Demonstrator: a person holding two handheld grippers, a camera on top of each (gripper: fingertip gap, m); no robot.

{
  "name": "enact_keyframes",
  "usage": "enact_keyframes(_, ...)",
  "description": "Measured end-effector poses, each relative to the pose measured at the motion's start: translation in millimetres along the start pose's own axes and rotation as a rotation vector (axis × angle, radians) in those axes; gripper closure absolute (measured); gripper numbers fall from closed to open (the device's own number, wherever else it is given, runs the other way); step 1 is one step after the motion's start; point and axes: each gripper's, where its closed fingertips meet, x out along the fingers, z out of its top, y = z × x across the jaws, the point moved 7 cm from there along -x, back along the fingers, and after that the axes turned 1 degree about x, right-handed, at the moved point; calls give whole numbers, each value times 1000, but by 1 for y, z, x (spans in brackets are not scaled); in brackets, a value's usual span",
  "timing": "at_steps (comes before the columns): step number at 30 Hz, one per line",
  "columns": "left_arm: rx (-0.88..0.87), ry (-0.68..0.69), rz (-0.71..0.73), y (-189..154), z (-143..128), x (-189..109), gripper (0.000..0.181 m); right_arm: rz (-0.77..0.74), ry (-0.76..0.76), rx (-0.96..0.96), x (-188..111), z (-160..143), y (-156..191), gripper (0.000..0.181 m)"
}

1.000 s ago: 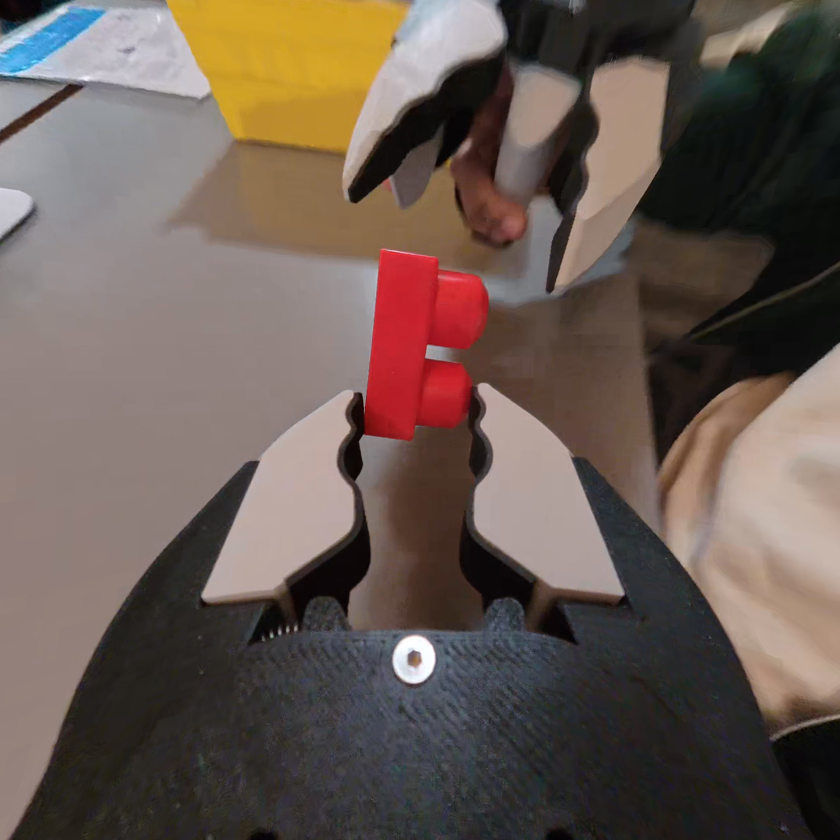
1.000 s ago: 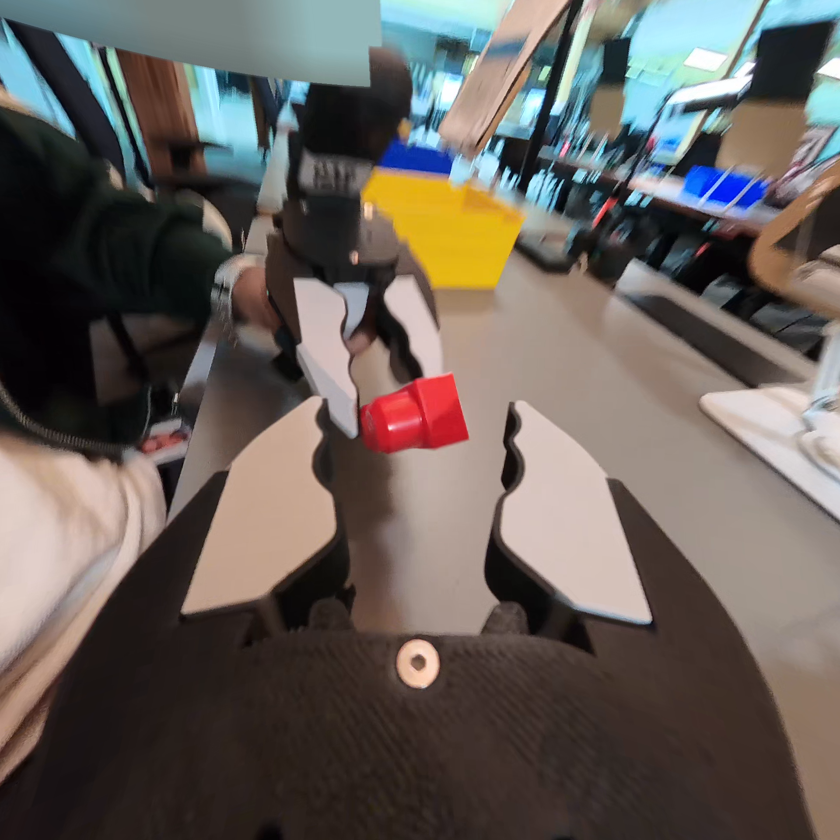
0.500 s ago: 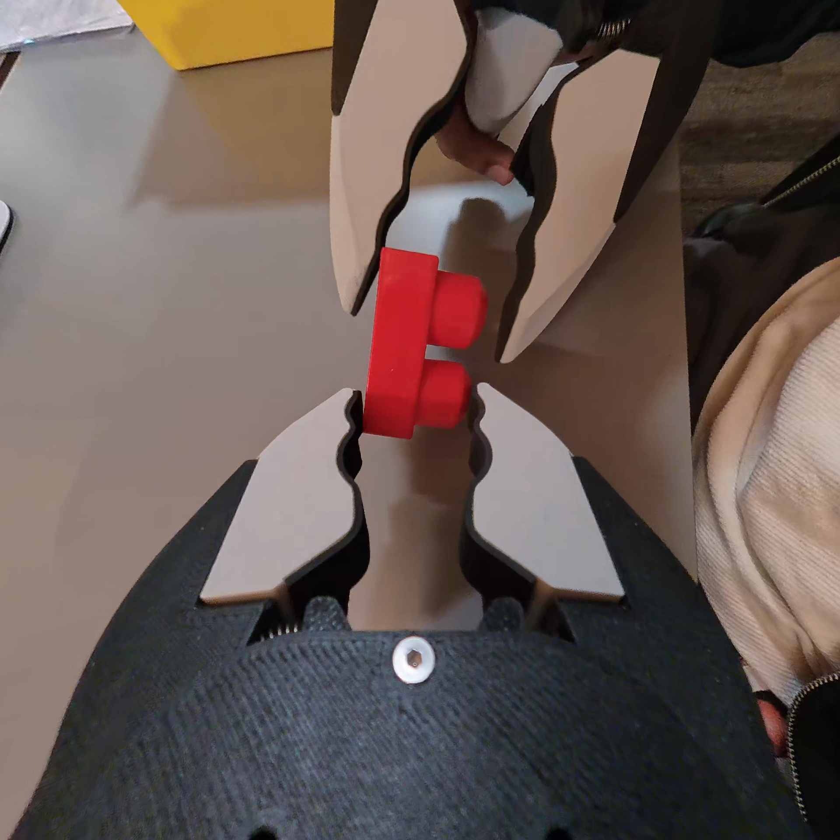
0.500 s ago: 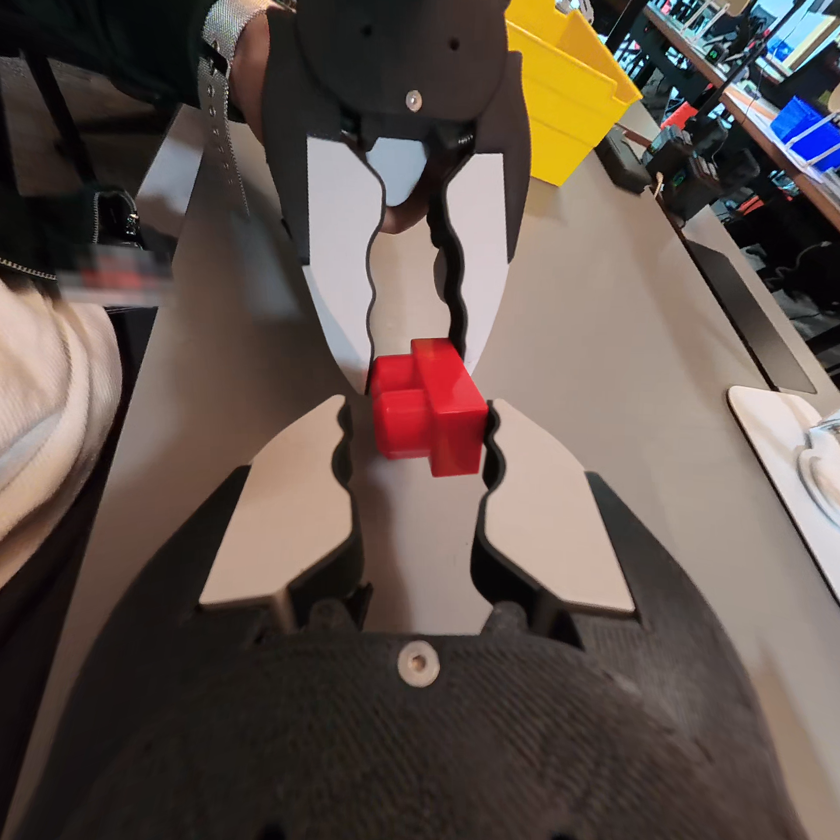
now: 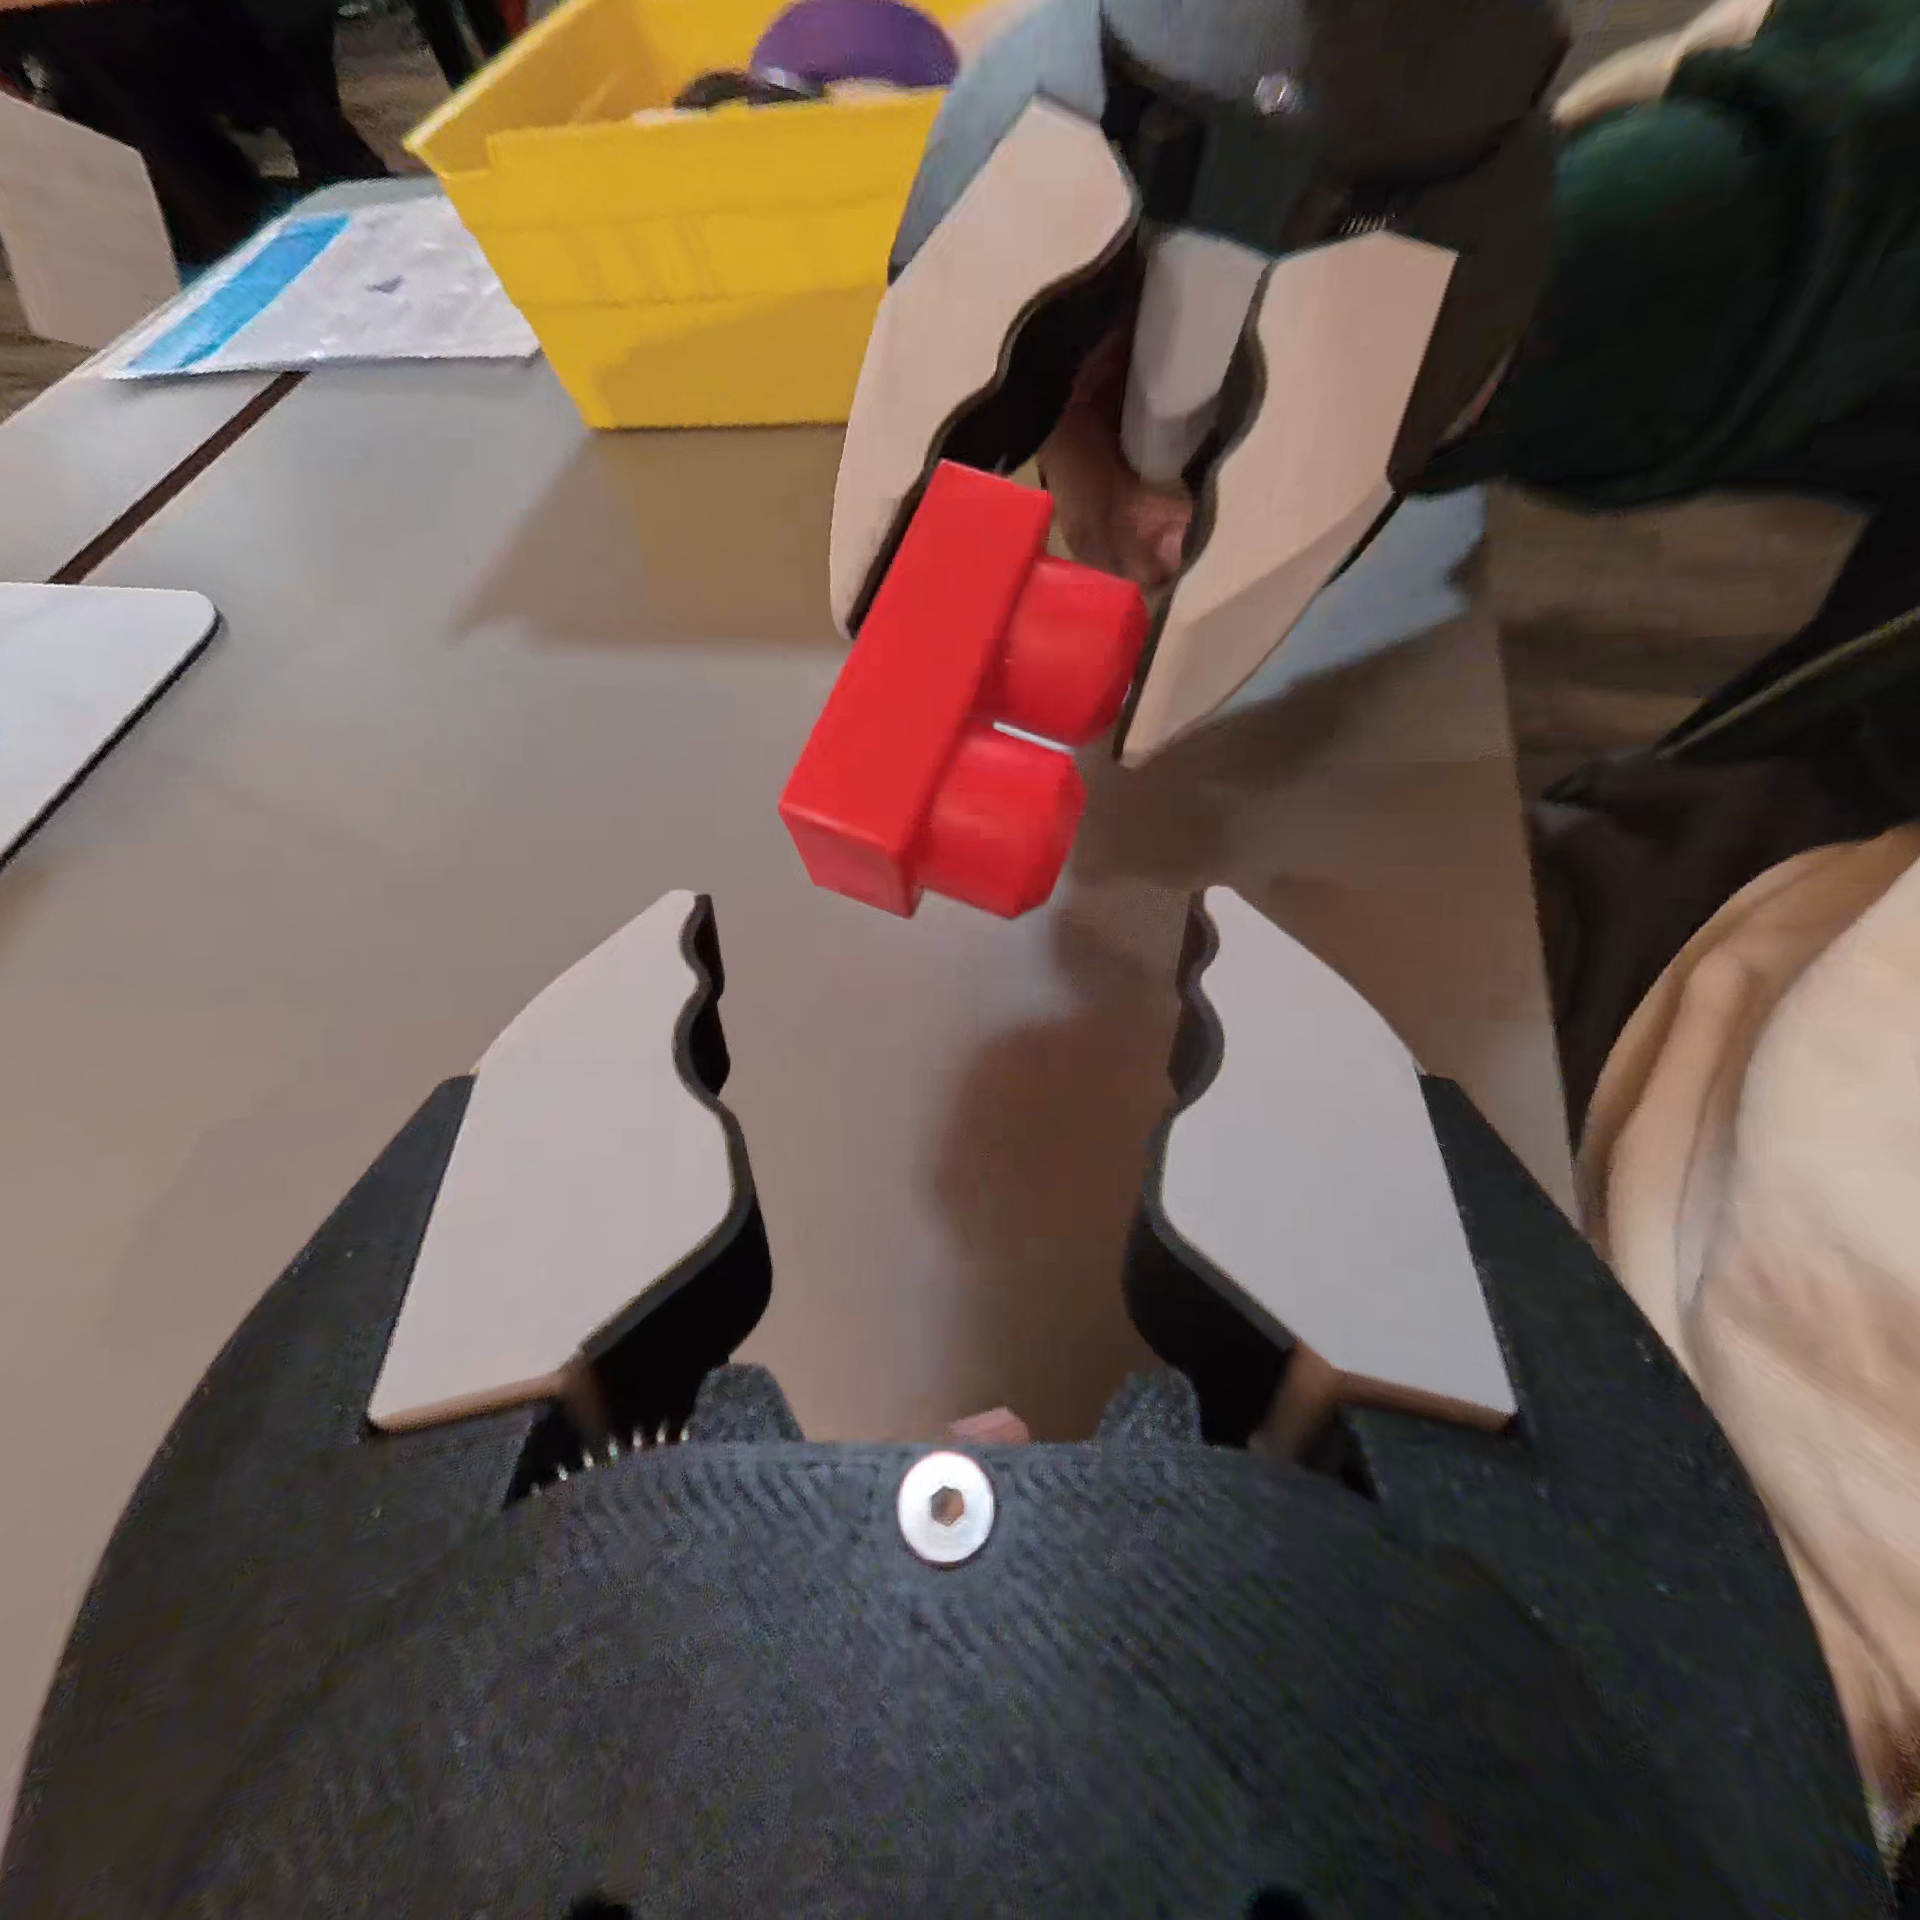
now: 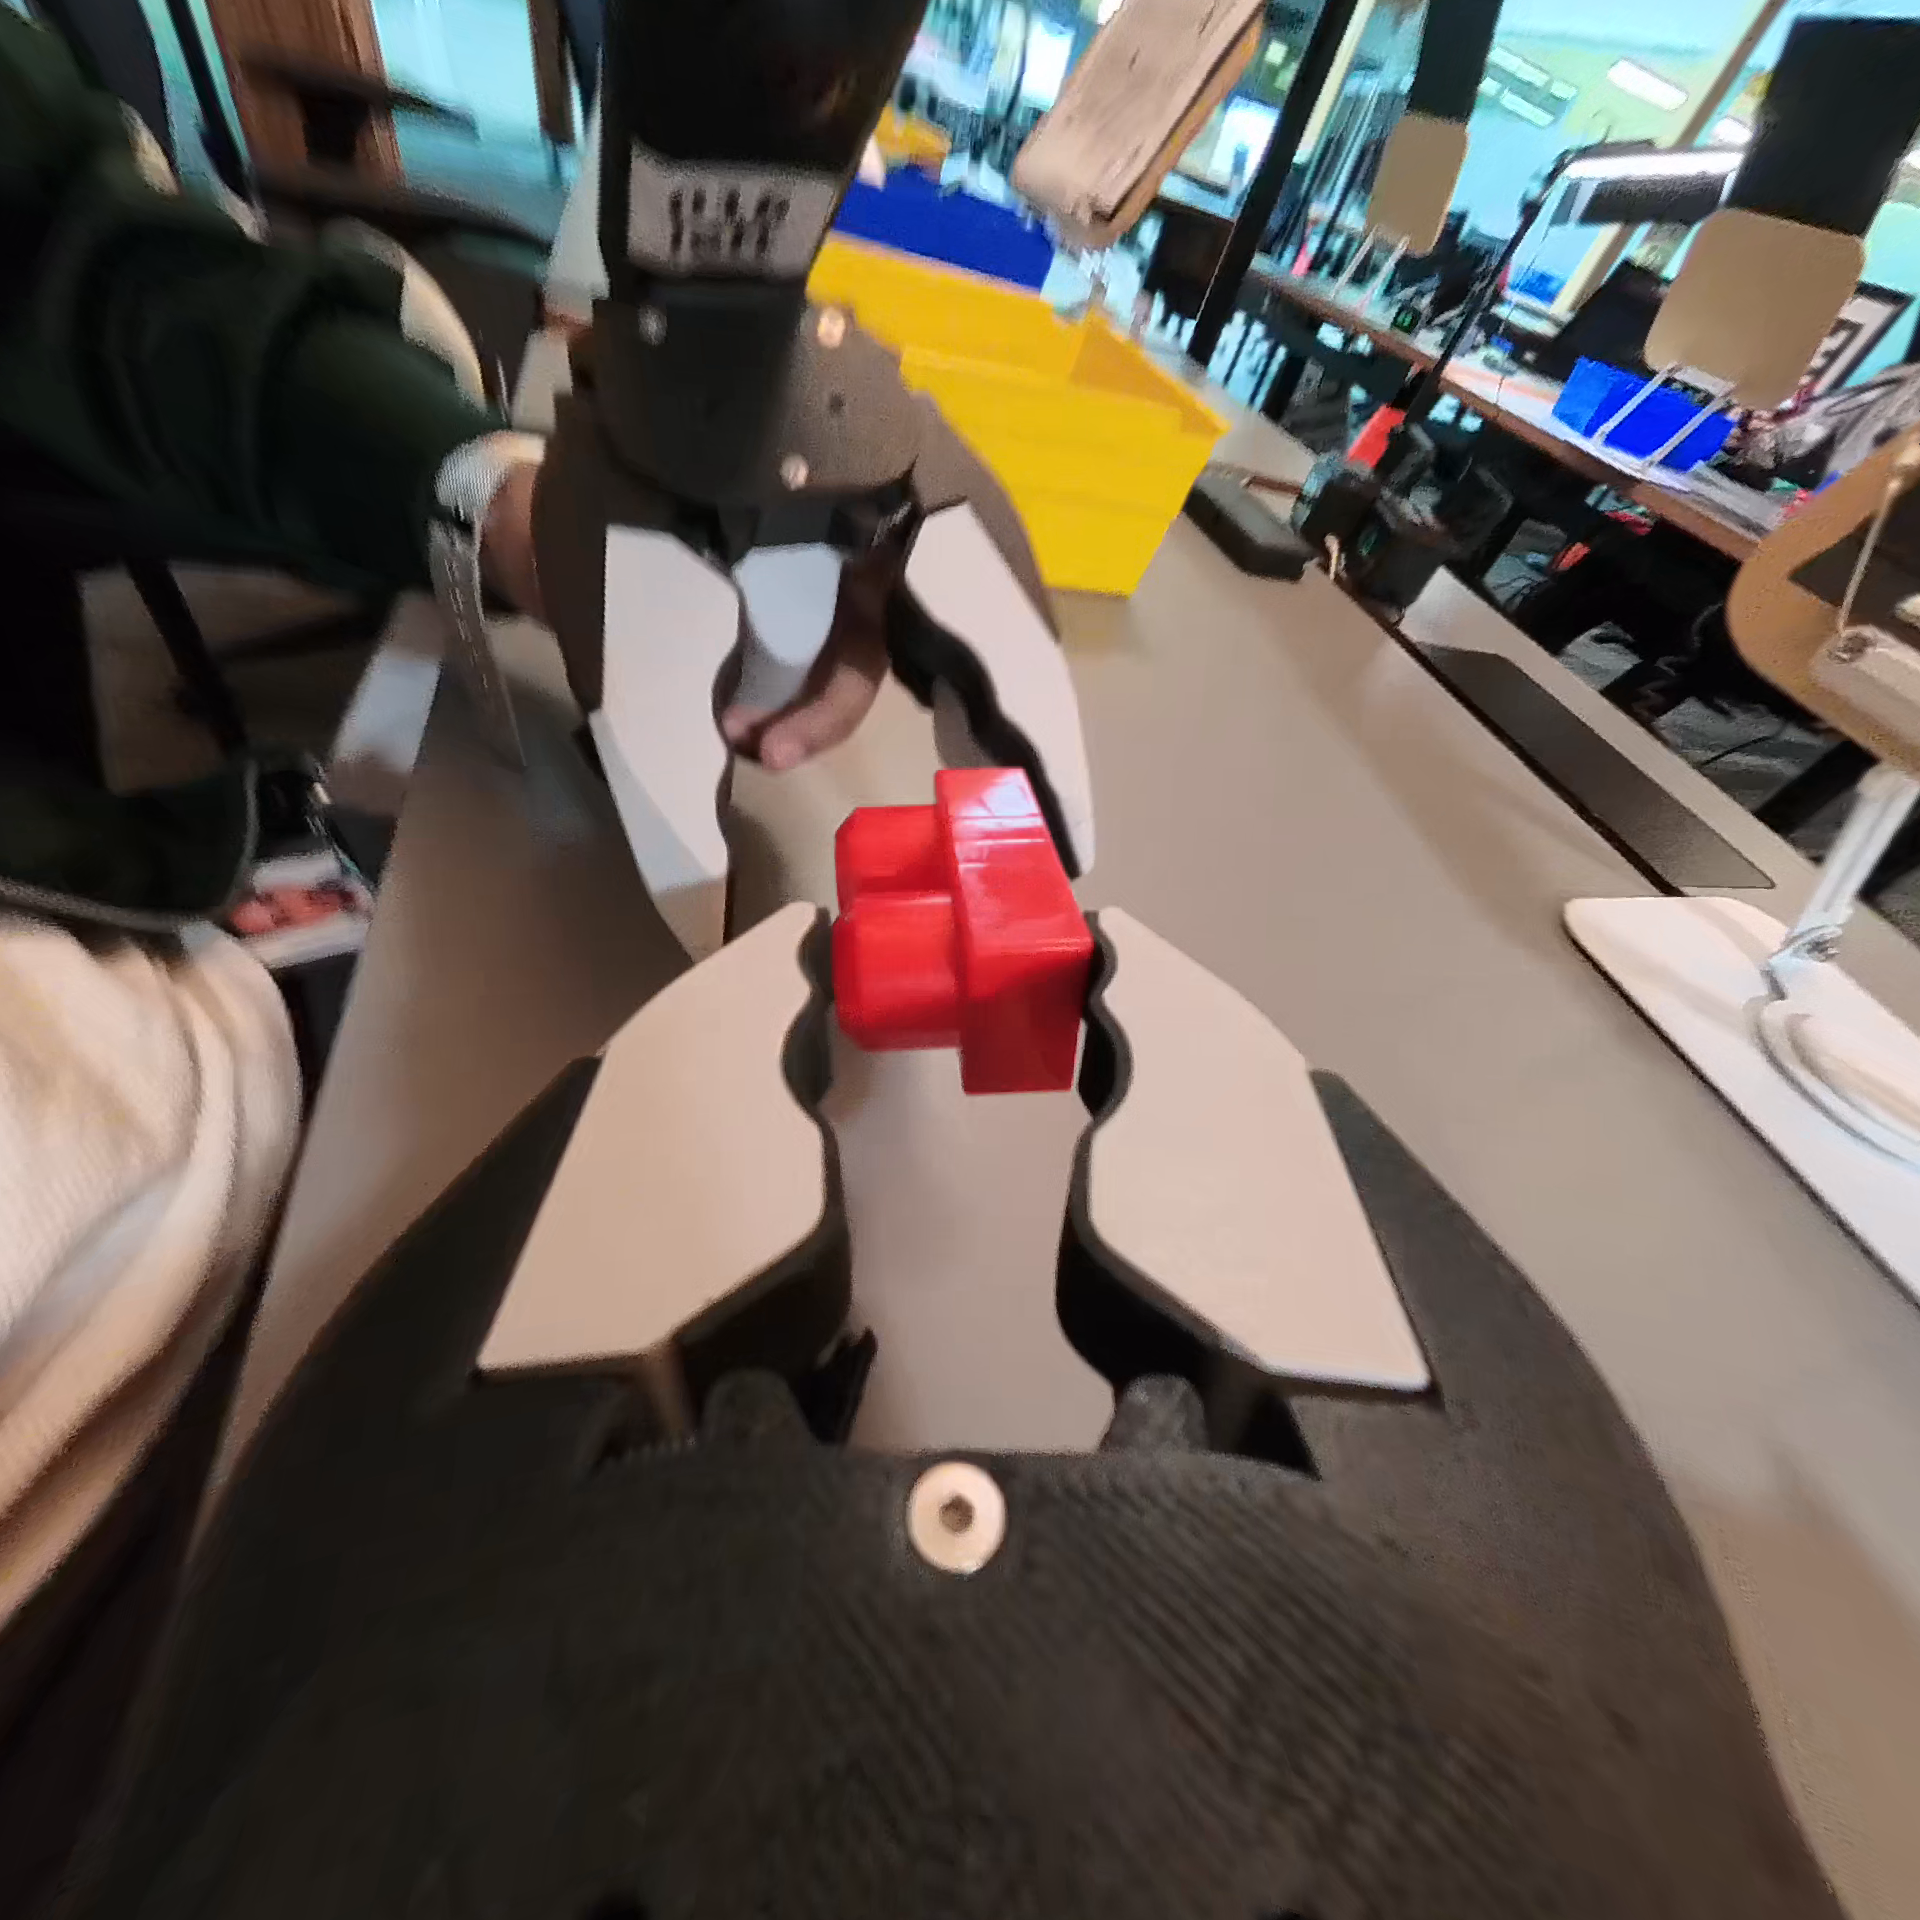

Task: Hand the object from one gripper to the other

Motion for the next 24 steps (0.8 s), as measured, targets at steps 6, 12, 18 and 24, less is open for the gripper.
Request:
enact_keyframes(6,-141,-269,-125,2,13,-13,113,75,-219,284,-8,8,-9,136)
enact_keyframes(12,-263,-400,-212,7,15,-21,124,114,-240,324,-5,8,-4,136)
enact_keyframes(18,-326,-407,-272,8,15,-21,135,125,-252,326,-3,10,0,136)
enact_keyframes(24,-594,-412,-388,15,10,-19,136,22,-223,133,-6,9,-6,90)
